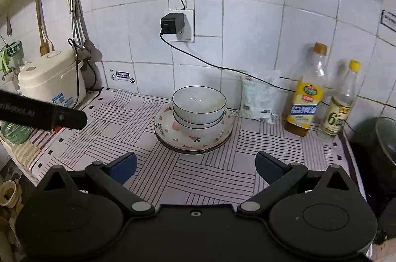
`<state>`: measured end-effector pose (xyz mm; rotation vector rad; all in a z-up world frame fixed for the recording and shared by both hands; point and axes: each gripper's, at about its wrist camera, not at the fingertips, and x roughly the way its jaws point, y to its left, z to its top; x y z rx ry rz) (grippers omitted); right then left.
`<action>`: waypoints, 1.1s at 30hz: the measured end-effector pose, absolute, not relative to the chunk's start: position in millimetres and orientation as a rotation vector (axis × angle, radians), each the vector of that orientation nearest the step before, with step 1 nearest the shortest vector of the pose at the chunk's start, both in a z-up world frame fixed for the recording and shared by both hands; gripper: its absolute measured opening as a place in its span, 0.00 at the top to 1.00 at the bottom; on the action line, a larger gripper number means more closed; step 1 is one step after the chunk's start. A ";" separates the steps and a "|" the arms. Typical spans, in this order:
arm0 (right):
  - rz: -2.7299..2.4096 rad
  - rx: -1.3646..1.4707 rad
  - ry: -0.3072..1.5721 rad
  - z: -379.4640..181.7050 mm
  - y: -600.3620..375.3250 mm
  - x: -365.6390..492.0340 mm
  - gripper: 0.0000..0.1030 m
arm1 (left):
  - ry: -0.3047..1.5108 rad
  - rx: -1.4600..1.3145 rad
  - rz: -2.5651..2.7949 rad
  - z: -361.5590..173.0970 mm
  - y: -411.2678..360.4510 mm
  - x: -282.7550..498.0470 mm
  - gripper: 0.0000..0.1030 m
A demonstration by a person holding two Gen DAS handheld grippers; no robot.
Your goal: Organize plates and bowls
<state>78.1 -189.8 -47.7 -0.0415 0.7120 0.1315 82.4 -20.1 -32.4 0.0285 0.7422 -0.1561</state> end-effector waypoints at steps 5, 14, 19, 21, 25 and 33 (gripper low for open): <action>0.121 -0.013 0.722 -29.4 -190.1 59.8 0.00 | 0.728 0.058 -0.161 -23.6 -23.1 62.0 0.03; 0.083 -0.019 0.758 -16.3 -193.9 29.2 0.00 | 0.683 0.110 -0.116 -8.9 -30.7 33.6 0.01; 0.064 -0.029 0.754 -13.2 -197.7 16.4 0.00 | 0.684 0.099 -0.121 -6.6 -31.4 22.3 0.01; 0.051 -0.034 0.756 -13.1 -199.3 12.4 0.00 | 0.692 0.105 -0.117 -7.1 -33.3 19.1 0.01; 0.016 -0.023 0.755 -13.1 -203.0 5.9 0.00 | 0.703 0.120 -0.092 -9.8 -37.9 15.2 0.01; -0.139 -0.052 0.797 -20.1 -201.7 8.8 0.00 | 0.698 0.113 -0.061 -14.6 -39.6 12.6 0.01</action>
